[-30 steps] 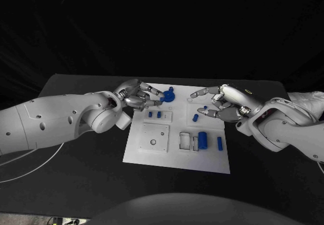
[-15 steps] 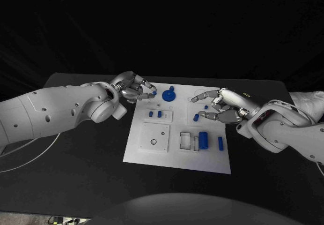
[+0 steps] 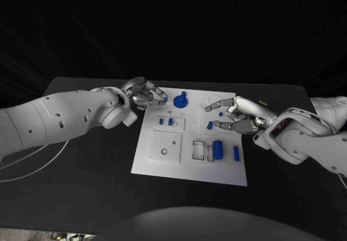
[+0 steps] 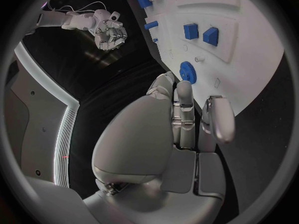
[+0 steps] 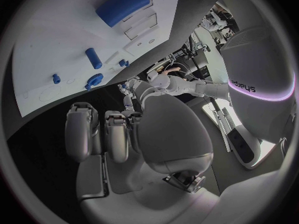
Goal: Assemble the parts on the task board
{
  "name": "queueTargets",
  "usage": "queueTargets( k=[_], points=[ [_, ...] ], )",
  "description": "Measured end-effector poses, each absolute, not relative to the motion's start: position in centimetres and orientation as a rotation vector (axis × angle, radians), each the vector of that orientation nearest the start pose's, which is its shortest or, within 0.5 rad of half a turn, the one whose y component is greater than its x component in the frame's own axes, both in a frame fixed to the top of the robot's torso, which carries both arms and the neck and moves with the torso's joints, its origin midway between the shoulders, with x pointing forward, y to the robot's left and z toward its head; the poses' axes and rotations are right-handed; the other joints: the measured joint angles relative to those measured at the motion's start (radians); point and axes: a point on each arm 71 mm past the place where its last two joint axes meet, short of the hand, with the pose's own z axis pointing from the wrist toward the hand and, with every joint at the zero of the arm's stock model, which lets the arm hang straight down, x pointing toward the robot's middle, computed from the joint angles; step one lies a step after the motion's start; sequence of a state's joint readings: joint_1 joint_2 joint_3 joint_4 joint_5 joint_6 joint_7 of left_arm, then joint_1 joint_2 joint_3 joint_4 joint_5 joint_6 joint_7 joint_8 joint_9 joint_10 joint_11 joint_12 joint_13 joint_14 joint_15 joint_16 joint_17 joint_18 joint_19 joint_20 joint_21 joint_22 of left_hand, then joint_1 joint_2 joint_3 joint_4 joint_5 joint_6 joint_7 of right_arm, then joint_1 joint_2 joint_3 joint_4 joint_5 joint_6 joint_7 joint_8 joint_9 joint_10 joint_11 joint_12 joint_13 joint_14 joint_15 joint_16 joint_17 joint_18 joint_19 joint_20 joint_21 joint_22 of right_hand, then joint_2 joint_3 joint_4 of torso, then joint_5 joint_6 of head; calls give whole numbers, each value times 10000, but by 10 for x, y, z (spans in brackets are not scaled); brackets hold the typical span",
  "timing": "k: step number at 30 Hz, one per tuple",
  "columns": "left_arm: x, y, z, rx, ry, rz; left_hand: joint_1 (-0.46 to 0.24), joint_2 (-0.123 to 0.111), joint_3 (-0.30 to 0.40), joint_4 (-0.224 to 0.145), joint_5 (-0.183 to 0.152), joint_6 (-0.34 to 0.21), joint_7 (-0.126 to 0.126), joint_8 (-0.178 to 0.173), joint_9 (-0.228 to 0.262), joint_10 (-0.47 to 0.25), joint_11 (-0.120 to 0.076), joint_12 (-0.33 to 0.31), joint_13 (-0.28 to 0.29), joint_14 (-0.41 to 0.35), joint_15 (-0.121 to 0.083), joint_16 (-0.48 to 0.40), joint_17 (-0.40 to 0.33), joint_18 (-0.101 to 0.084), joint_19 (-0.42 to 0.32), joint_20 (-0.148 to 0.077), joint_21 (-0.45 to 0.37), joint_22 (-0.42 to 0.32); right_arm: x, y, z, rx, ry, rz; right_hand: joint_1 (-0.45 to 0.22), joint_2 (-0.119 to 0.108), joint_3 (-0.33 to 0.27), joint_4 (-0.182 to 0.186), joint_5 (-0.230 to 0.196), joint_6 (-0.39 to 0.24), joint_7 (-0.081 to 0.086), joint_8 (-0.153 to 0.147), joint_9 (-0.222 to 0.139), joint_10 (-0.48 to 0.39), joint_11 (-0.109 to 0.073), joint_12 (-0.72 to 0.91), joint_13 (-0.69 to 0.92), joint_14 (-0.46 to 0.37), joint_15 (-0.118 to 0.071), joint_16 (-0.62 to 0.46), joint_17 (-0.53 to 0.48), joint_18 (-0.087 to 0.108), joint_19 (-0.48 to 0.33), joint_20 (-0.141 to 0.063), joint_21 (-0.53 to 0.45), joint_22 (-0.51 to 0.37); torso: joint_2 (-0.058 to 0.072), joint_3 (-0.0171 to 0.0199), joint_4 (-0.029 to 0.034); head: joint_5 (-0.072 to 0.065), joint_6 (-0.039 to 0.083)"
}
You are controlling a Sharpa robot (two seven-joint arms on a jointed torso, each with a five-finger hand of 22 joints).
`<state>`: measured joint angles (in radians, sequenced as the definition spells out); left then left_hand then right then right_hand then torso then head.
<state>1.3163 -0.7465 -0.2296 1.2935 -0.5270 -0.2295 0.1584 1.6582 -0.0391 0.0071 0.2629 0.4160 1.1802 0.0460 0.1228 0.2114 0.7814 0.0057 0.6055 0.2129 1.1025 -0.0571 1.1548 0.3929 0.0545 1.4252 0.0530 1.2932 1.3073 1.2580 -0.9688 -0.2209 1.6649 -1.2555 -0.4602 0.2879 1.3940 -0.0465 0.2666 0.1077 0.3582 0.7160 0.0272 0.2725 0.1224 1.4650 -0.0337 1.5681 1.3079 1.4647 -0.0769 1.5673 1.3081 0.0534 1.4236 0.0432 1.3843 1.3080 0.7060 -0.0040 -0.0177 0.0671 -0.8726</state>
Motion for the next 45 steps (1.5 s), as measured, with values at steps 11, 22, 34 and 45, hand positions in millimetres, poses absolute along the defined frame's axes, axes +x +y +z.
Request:
queueTargets(
  k=[11,22,34,45],
  points=[
    [525,220,-213,-5673,18251,-10811,179,75,-193,55,-3,-1,-1,-38,83,-863,-73,3668,2831,65,-54,458,618,-1,-15,-15,148,0,430,-209,-194,-2275,15743,10209,0,0,0,0,0,35,36,0,-1,0,0,0,0,0,0,0,-1,0,0,0,0,-1,1,7,4,-8,0],
    [525,220,-214,-5645,18286,-10843,179,74,-317,124,-7,55,-59,-62,111,3693,-99,9089,10616,1539,-69,2277,4897,-2,185,-34,661,0,430,-209,-195,-2267,15876,10215,0,0,0,0,-46,35,36,0,10,0,0,0,0,0,0,0,-2,1,0,0,0,-3,-14,15,-9,-4,0],
    [526,218,-216,-5429,18435,-10757,182,77,-317,124,-7,40,-72,-114,110,3213,-97,9011,10343,1447,-57,2277,4760,-2,184,-34,661,0,430,-209,-196,-2241,16009,10190,0,0,0,0,-84,35,35,0,21,0,0,0,0,0,0,0,-3,0,0,0,0,-4,-12,16,-19,-15,0],
    [527,216,-222,-5058,18732,-10484,219,114,-317,124,-8,38,-73,-116,90,3084,-115,8963,10189,1449,-56,2277,4799,-2,184,-34,661,0,430,-209,-199,-2212,16133,10173,0,0,0,0,-83,102,42,0,19,0,0,0,0,0,0,0,-4,1,0,0,0,-5,0,15,-13,-36,0]
  ],
)
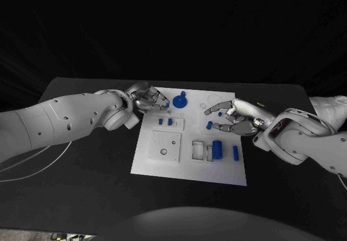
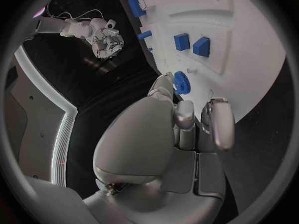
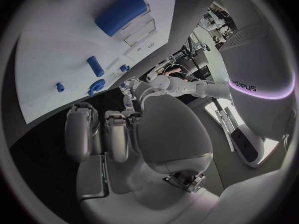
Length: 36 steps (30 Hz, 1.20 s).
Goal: Assemble the parts on the task board
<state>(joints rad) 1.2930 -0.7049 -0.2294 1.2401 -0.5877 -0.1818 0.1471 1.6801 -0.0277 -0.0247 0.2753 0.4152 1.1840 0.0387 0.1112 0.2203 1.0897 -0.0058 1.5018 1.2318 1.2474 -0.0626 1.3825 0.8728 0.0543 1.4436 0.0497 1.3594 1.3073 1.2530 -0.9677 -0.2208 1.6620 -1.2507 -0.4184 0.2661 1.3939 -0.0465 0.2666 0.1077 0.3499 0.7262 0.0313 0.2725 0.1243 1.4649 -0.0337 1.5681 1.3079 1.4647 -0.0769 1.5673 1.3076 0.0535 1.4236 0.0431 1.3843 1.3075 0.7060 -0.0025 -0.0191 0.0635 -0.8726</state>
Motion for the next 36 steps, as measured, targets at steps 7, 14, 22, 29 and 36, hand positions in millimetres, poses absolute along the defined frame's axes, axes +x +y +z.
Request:
queueTargets(
  k=[7,14,22,29,36],
  points=[
    [527,215,-228,-4890,18934,-10332,-1,-1,0,0,-38,0,0,-1,-6,-56,20,-39,-49,0,0,0,-1,0,0,0,0,0,430,-208,-200,-2195,16192,10173,0,0,27,27,-39,0,0,0,9,0,0,0,0,0,0,0,-1,-1,0,0,0,-1,2,-2,9,-16,0],
    [527,212,-233,-4807,19122,-10288,41,41,0,0,-97,-1,0,-37,-29,-344,9,-118,-222,-110,-5,-5,-111,0,0,0,0,0,430,-208,-201,-2192,16241,10190,0,0,27,28,-39,0,0,0,8,0,0,0,0,0,0,0,-1,-1,0,0,0,-1,-5,-2,10,-31,0],
    [527,211,-234,-4771,19204,-10257,53,53,0,0,-108,-1,0,-50,-43,-410,-17,-184,-321,-124,-19,-42,-139,0,-1,0,-39,0,430,-207,-201,-2192,16282,10204,0,0,28,28,-39,19,19,0,17,0,0,0,0,0,0,0,-2,-1,0,0,0,-2,-12,-2,9,-52,0],
    [528,212,-235,-4779,19228,-10213,53,53,3,2,-154,-73,2,-89,-50,-739,16,-295,-529,-217,3,-111,-265,0,-1,0,-40,0,430,-207,-201,-2181,16303,10214,0,0,27,28,-39,35,35,0,19,0,0,0,0,0,0,0,-2,-1,0,0,0,4,-12,-3,6,-60,0],
    [529,212,-236,-4792,19277,-10165,53,53,32,31,-195,-73,2,-110,-72,-787,2,-307,-613,-267,-15,-112,-299,0,-1,0,-39,0,430,-206,-202,-2174,16316,10228,0,0,27,28,-39,35,35,0,18,0,0,0,0,0,0,0,-3,0,0,0,0,6,-12,3,3,-73,0]
  ],
)
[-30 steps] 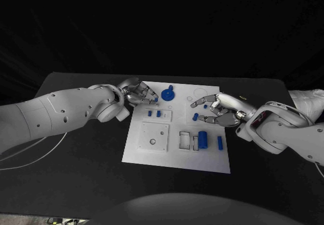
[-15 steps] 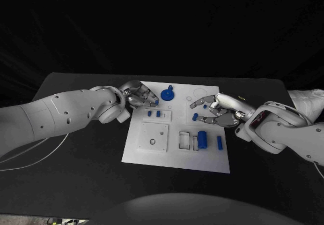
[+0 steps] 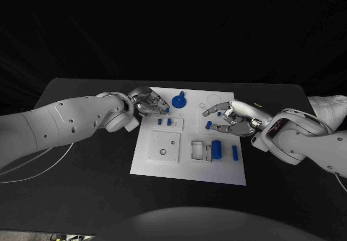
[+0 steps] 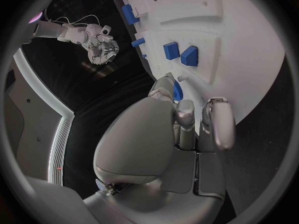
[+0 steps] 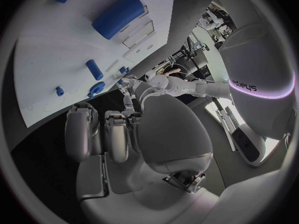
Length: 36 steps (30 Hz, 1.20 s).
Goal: Assemble the parts on the task board
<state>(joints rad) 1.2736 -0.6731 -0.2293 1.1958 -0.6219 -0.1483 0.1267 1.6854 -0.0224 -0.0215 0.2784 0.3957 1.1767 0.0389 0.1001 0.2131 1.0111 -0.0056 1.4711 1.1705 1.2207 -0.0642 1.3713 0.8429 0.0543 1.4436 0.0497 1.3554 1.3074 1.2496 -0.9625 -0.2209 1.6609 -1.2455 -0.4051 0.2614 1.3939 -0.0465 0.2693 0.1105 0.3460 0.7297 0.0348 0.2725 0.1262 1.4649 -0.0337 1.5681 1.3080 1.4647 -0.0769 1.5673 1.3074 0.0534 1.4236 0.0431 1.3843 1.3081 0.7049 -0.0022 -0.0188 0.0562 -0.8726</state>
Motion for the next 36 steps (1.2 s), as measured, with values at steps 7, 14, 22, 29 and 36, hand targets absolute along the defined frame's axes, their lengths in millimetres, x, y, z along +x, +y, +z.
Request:
queueTargets(
  k=[7,14,22,29,36],
  points=[
    [529,211,-237,-4817,19360,-10108,40,40,0,0,-10,-1,0,-5,-13,0,0,0,0,0,0,0,-25,-1,0,0,0,0,430,-206,-202,-2164,16326,10230,0,0,0,0,0,0,0,0,-1,0,0,0,0,0,0,0,0,0,0,0,0,-1,0,0,0,-19,0],
    [529,212,-239,-4880,19458,-10004,39,39,28,-28,-11,-1,0,-5,-10,1,0,-47,-12,0,0,0,-42,0,-1,0,-42,0,430,-206,-202,-2155,16330,10235,0,0,0,0,-10,31,-31,0,11,0,0,0,0,0,0,0,0,0,0,0,0,-2,2,-1,0,-44,0],
    [530,214,-240,-4969,19519,-9846,39,39,27,-28,-11,-1,0,-8,-11,0,0,-47,-26,-3,3,-46,-53,0,-3,3,-41,0,430,-206,-202,-2137,16335,10238,0,0,0,0,-35,31,-31,0,11,0,0,0,0,0,0,0,0,-1,0,0,0,-3,1,-1,6,-63,0],
    [530,213,-241,-4992,19574,-9803,78,78,69,-39,-29,-1,0,-44,-15,1,0,-109,-47,-72,0,-46,-109,1,-74,1,-41,0,430,-206,-202,-2115,16342,10243,0,0,0,0,-35,31,-31,0,10,0,0,0,0,0,0,0,7,0,0,0,0,-4,0,1,12,-80,0],
    [530,212,-242,-4983,19586,-9824,78,78,81,-26,-36,-1,0,-57,-31,1,0,-109,-46,-72,0,-46,-125,0,-74,1,-98,0,430,-207,-202,-2097,16348,10246,0,0,0,0,-35,67,5,0,19,0,0,0,0,0,0,0,7,-1,0,0,0,-4,-3,4,16,-82,0]
  ],
)
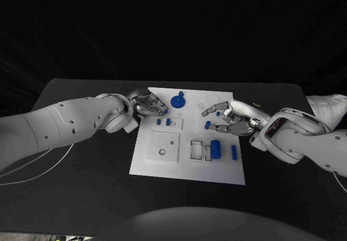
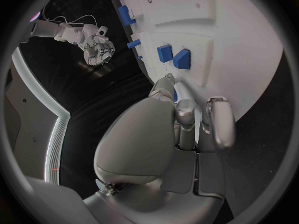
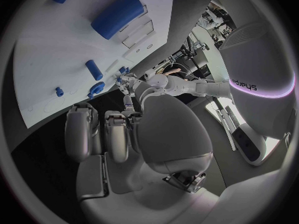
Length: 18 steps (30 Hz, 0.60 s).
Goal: Assemble the parts on the task board
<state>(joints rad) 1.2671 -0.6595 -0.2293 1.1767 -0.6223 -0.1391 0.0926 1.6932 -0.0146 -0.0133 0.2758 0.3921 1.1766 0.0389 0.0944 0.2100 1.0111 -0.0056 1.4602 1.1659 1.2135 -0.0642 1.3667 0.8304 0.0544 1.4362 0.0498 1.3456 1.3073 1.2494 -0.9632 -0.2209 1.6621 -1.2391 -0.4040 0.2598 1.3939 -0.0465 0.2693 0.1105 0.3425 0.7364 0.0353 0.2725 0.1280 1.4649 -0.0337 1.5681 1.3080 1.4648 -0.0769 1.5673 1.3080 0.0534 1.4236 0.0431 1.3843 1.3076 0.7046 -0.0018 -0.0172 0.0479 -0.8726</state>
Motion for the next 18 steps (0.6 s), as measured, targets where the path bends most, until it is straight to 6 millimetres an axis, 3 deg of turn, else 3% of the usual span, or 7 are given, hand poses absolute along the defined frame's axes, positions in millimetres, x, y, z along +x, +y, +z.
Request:
queueTargets(
  k=[18],
  points=[
    [532,208,-242,-5071,19547,-9893,-1,-1,0,0,-40,-34,33,-6,-2,-159,17,-48,-109,-34,34,-39,-20,1,0,0,0,0,429,-206,-202,-2071,16362,10259,0,0,0,0,0,0,0,0,-2,0,0,0,0,0,0,0,-2,1,0,0,0,-2,4,-1,-11,16,0]
  ],
)
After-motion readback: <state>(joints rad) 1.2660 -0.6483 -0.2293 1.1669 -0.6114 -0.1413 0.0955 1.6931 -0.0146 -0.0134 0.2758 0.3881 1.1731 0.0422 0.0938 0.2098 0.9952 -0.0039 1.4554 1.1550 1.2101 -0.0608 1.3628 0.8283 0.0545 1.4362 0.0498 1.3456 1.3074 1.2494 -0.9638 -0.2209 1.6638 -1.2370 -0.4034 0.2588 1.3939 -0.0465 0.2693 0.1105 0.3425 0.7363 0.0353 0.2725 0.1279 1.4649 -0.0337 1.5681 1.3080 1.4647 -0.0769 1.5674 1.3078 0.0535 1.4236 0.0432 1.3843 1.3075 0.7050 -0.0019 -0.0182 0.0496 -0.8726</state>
